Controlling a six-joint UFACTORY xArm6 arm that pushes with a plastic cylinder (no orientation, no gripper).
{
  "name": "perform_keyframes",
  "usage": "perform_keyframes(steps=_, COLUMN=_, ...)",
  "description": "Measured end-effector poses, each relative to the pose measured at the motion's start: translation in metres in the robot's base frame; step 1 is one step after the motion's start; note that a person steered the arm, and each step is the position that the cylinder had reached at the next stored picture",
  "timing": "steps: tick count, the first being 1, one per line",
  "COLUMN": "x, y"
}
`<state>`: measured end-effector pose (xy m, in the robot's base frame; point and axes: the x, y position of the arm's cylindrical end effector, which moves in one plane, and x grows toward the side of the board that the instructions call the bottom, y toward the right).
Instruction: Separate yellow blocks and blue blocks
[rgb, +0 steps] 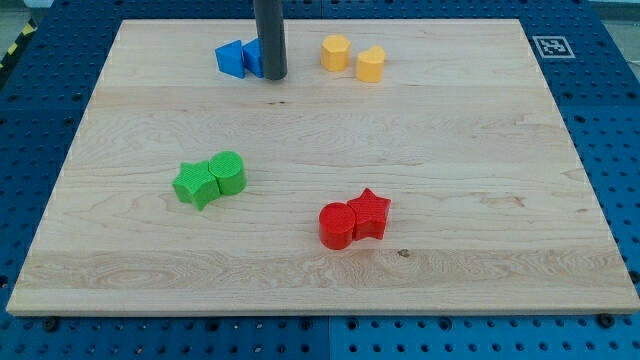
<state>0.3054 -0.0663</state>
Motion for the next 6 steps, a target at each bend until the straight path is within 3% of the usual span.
perform_keyframes(steps=2, x=-0.037, y=0.027)
perform_keyframes(steps=6, x=-0.048, y=0.068)
